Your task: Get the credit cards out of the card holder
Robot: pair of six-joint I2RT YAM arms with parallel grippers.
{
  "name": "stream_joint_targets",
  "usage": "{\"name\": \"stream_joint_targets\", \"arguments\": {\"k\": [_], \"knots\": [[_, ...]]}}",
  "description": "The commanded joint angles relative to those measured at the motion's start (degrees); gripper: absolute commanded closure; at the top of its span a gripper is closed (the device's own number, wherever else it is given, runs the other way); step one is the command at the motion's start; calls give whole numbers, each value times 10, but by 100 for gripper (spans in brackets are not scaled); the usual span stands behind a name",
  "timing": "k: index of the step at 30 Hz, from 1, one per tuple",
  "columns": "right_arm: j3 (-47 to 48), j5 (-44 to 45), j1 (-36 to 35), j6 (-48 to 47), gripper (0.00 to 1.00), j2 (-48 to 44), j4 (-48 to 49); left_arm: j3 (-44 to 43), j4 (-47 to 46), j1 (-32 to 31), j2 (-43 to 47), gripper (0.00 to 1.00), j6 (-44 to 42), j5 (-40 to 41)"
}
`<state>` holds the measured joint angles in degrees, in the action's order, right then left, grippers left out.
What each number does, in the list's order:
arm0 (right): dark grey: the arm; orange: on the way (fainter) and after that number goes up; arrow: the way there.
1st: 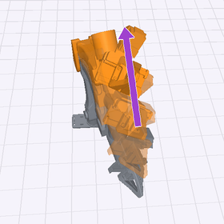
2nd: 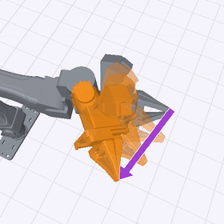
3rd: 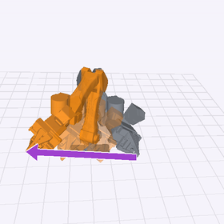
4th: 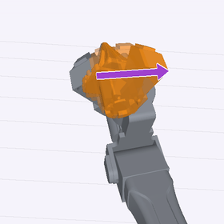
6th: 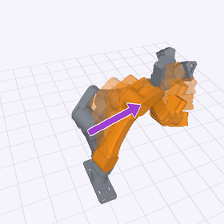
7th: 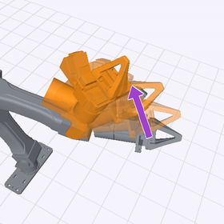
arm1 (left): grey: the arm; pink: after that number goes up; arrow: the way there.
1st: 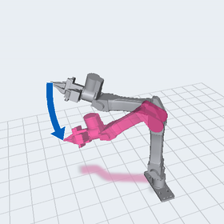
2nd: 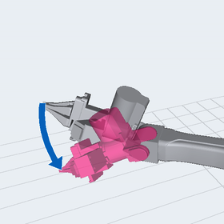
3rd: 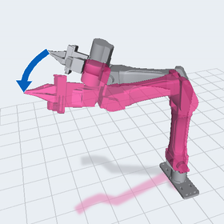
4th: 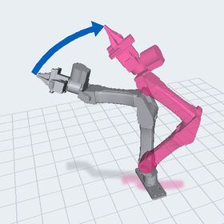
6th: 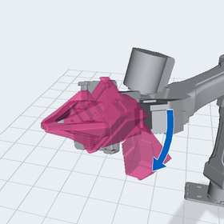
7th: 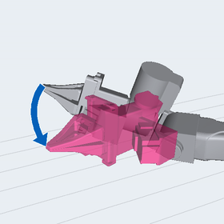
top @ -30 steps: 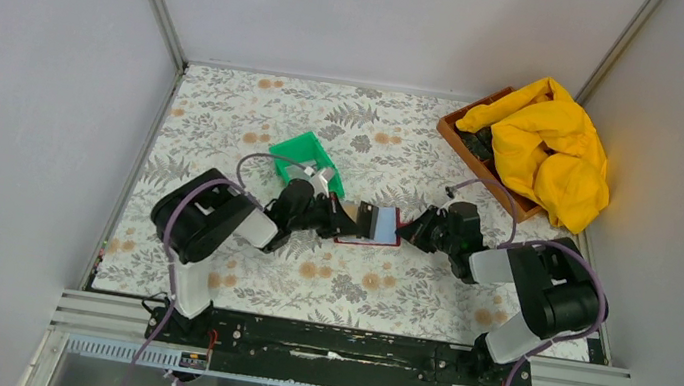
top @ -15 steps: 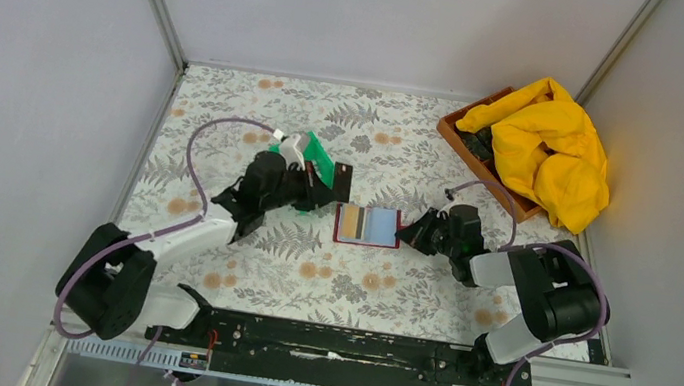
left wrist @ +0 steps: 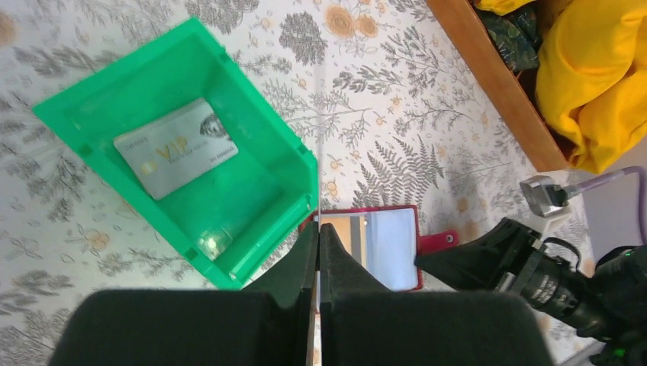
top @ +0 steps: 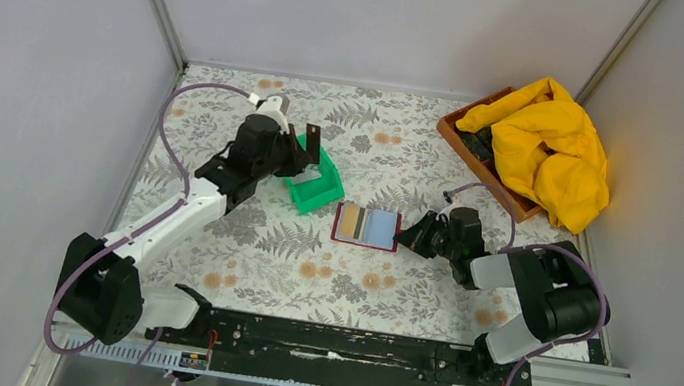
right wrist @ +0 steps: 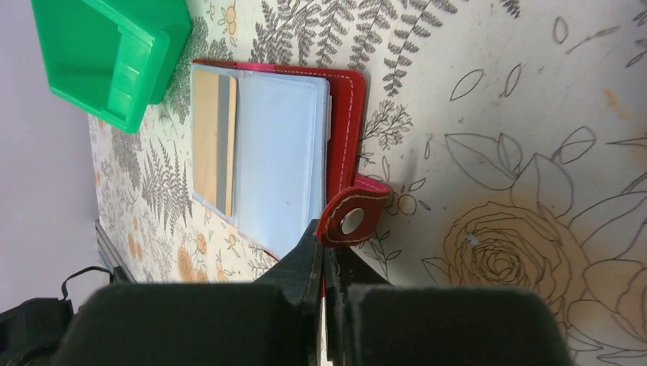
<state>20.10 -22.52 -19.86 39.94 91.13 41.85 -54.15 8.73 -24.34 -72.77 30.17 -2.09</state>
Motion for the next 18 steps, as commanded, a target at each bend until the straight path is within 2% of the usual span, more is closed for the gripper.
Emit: {"name": "stream_joint_targets", "arguments": {"k": [1,3,7,12,18], "knots": [[-17,-34,-5,-2,100,19,-30,62,-88,11,20,100,101,-52],[-18,-39,-5,1,100,21,-24,78,-122,11,8,100,121,-69],[-22,-47,-5,7,100,22,-17,66,-108,13,-15,100,103,-69],[-27,-54,-5,6,100,12,-4,-29,21,17,-45,100,5,-118],[-58,-94,-5,5,100,-85,73,-95,119,19,-91,100,-99,-246]]}}
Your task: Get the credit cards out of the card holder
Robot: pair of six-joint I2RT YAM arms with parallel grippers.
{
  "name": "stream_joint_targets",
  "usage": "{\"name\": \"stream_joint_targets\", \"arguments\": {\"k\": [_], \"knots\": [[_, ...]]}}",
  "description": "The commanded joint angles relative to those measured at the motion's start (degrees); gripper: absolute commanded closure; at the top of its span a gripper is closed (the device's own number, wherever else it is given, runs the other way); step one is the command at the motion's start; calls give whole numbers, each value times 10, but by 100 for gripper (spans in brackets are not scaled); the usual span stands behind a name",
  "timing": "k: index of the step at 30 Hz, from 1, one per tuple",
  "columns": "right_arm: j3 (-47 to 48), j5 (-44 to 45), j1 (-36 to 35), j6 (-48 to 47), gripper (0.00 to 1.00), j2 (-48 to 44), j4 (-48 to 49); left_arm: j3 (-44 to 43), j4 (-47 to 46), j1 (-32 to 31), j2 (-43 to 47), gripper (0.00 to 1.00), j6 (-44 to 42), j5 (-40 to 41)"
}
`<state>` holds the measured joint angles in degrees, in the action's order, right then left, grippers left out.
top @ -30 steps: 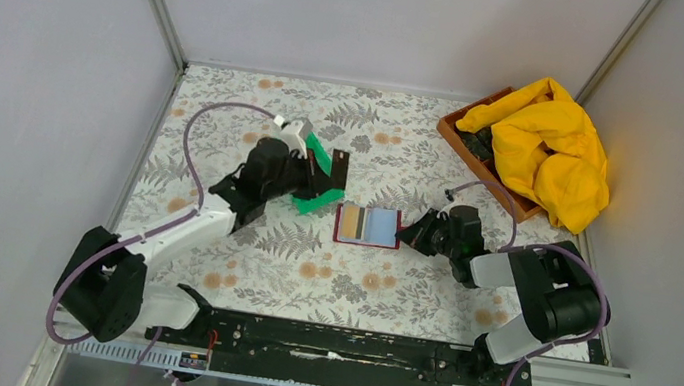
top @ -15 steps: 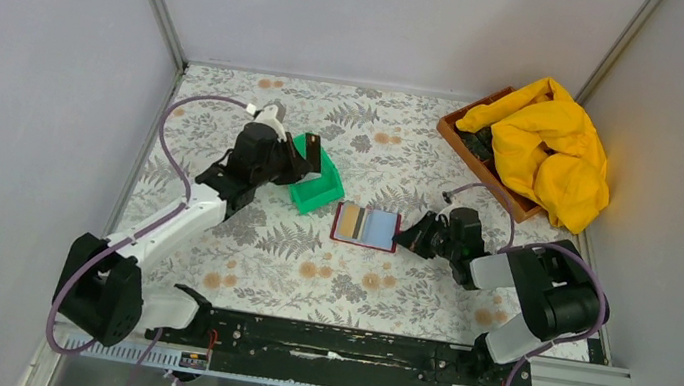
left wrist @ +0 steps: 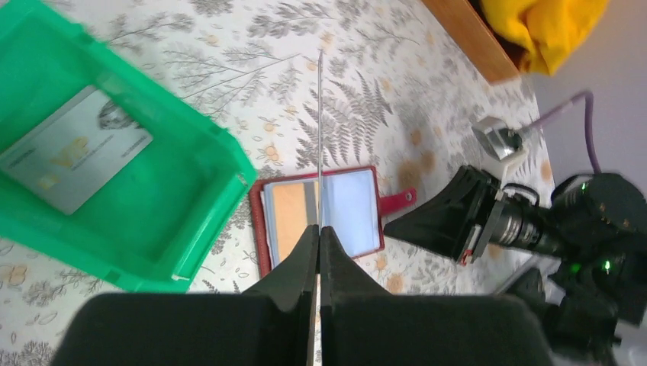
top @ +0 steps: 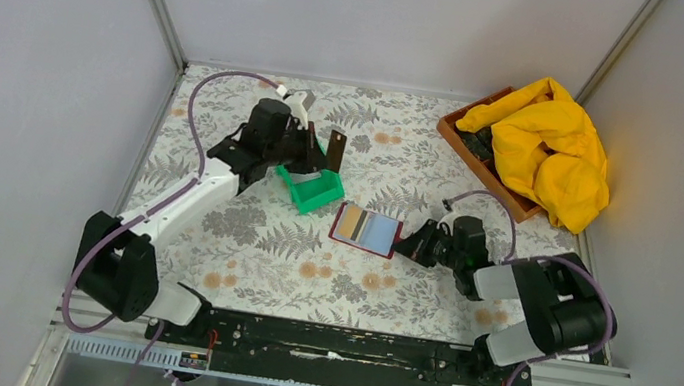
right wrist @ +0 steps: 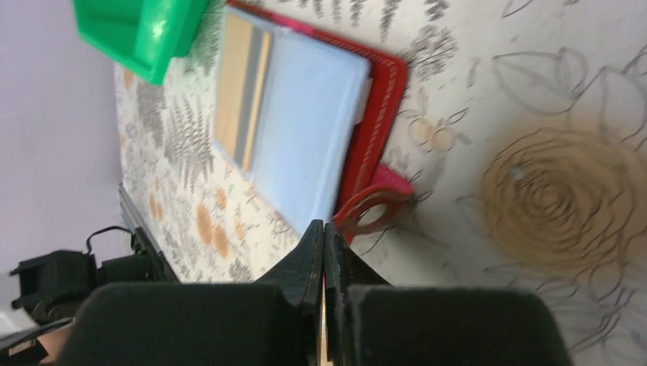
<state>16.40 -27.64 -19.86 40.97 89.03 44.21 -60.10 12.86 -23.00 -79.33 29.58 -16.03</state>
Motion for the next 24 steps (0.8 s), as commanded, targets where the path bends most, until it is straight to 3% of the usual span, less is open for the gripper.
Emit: {"name": "stream_joint_targets", "arguments": {"k": [1,3,5,9,12,16,24], "knots": [[-34,-59,-5,9,100,-90,92,-36,83,5,-32,100,-105,-135],[-66,-89,-5,54,96,-127,218,-28,76,5,-44,100,-114,-200],[-74,-112,-5,94,83,-160,304,-5,34,5,-45,100,-102,-273],[-30,-158,-5,116,59,-218,304,60,-89,5,-20,100,-45,-355],[7,-193,-5,113,48,-240,286,85,-146,-3,-10,100,-15,-393],[35,-211,-5,91,45,-249,248,89,-167,-24,6,100,-13,-409],[30,-222,-5,94,45,-230,265,124,-317,-34,32,100,78,-472]]}}
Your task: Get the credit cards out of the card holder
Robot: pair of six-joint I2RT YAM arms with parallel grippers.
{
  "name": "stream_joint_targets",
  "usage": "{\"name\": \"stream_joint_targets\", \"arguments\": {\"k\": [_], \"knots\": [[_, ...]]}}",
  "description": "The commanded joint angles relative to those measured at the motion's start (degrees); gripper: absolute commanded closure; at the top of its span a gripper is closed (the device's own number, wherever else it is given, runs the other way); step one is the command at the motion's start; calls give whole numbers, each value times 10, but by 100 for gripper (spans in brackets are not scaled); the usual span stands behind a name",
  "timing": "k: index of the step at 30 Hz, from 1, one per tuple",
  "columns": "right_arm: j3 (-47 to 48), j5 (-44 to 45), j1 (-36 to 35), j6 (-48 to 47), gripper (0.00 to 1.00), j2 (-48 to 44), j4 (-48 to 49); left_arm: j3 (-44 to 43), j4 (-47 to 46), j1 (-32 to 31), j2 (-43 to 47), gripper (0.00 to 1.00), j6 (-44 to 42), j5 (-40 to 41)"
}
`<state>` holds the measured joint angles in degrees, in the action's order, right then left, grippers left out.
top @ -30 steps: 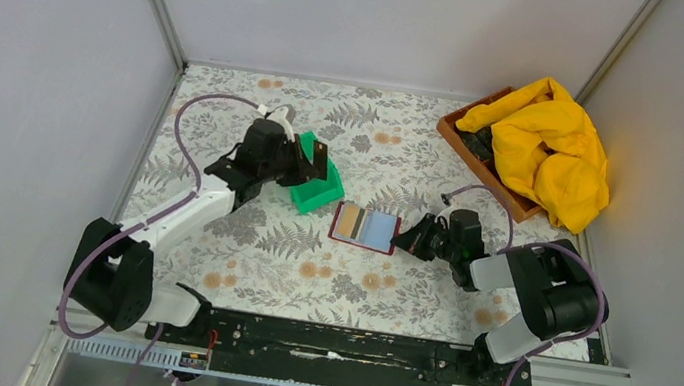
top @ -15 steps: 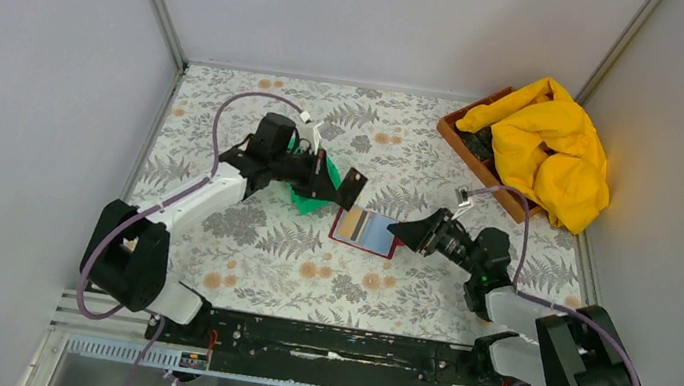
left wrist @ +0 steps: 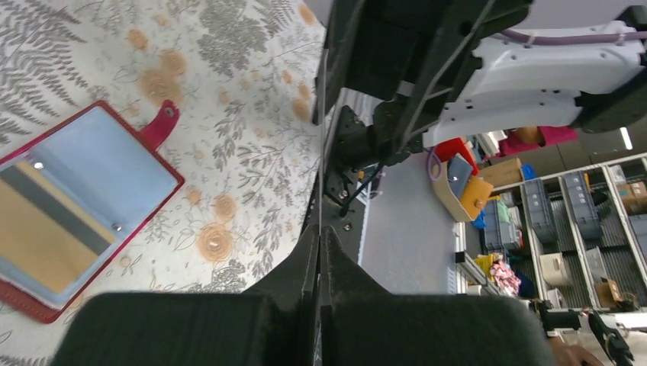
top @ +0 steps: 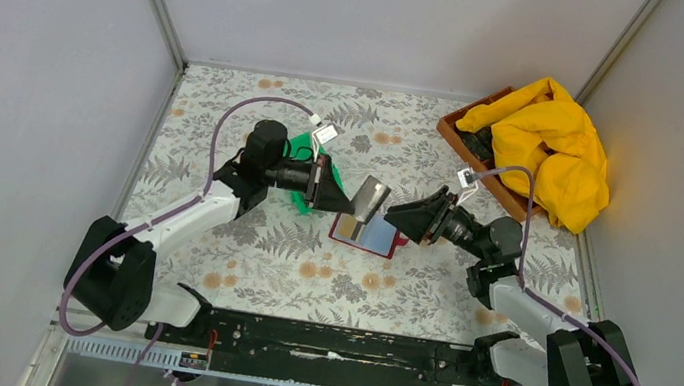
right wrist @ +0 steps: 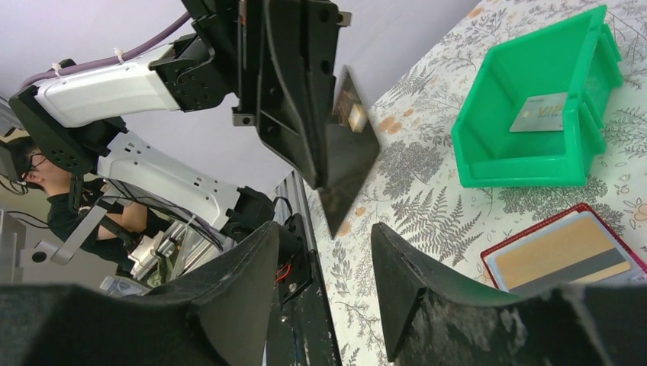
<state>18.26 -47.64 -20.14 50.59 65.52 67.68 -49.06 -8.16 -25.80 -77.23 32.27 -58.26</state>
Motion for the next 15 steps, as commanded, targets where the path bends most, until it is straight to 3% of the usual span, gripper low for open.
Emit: {"name": "stream_joint_targets", "arguments": {"k": [1,10,15], "knots": [[12,-25,-2,2,45,6,38,13,-104,-8,11,100,50,-50],[18,-42,-3,21,49,15,69,18,-125,-33,-3,100,62,-57],[14,-42,-3,26,63,21,79,28,-169,-50,-9,100,87,-61]]}}
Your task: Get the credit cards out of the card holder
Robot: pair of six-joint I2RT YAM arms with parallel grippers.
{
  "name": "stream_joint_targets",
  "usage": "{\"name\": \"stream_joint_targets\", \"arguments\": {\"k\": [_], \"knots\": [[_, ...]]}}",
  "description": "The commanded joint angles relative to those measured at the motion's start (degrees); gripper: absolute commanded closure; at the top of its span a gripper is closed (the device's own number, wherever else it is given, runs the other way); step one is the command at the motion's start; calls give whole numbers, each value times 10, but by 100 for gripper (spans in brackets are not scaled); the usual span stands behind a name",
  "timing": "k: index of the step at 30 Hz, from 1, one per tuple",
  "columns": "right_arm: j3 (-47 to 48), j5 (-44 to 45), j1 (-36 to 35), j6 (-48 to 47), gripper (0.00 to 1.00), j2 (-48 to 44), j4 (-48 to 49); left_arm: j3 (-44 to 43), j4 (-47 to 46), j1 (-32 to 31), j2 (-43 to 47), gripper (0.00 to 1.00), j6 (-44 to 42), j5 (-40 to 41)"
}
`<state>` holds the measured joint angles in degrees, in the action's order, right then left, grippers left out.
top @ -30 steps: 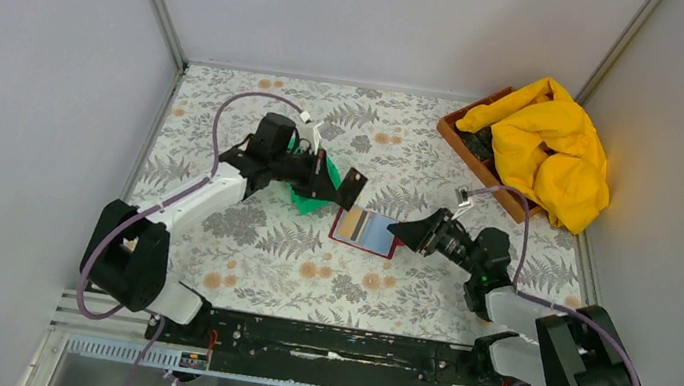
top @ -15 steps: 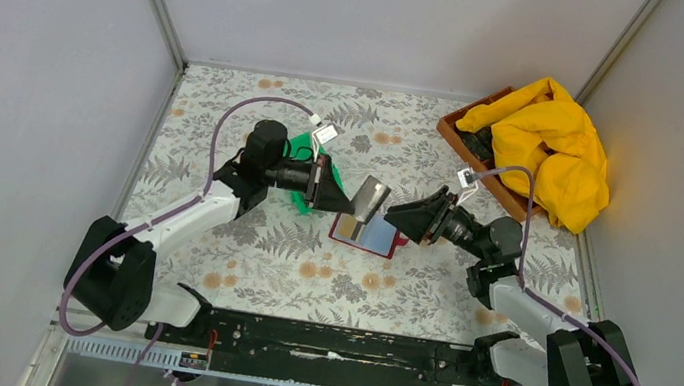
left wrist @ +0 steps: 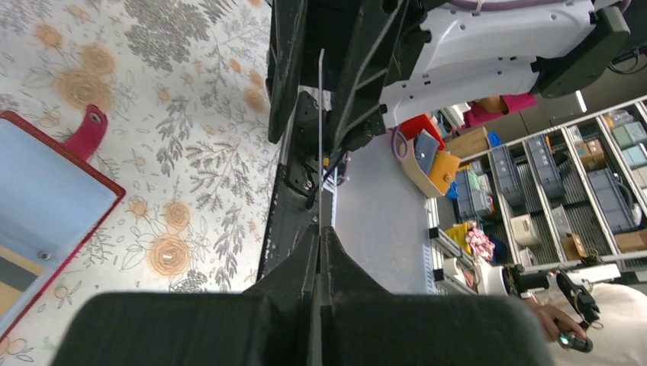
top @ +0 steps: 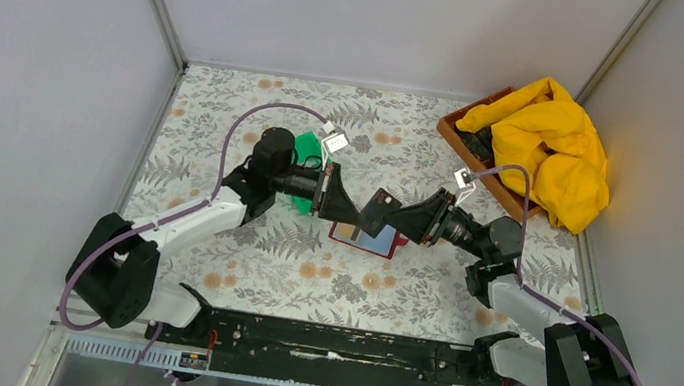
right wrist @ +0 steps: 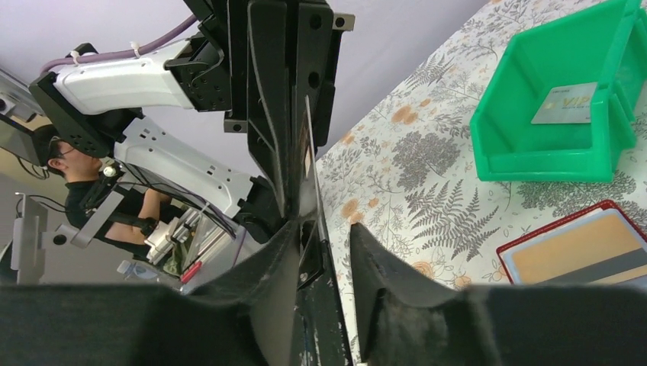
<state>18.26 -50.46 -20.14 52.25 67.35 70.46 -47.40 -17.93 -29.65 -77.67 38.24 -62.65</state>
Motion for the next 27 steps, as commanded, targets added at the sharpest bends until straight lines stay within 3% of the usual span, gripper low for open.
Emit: {"name": "stream_joint_targets", "arguments": {"k": [1,6,7,10,11,13,15,22,27], "knots": [[12,-13,-3,12,70,2,54,13,-81,-12,-7,100,34,-18],[9,-12,-3,15,98,-4,56,15,-103,-17,-18,100,52,-20],[8,-13,-3,15,100,-5,56,16,-104,-17,-19,100,52,-18],[4,-12,-3,15,100,-6,56,18,-101,-17,-14,100,51,-4],[3,-12,-3,15,100,-6,55,15,-87,-17,-11,96,43,6],[3,-14,-3,16,100,-5,55,9,-56,-16,-6,78,18,27],[3,-17,-3,16,100,-5,56,8,-58,-16,-5,71,14,34],[0,-22,-3,18,100,1,61,-5,-105,-13,-29,71,38,36],[-5,-24,-3,18,100,-1,61,-16,-110,4,-28,83,37,32]]}}
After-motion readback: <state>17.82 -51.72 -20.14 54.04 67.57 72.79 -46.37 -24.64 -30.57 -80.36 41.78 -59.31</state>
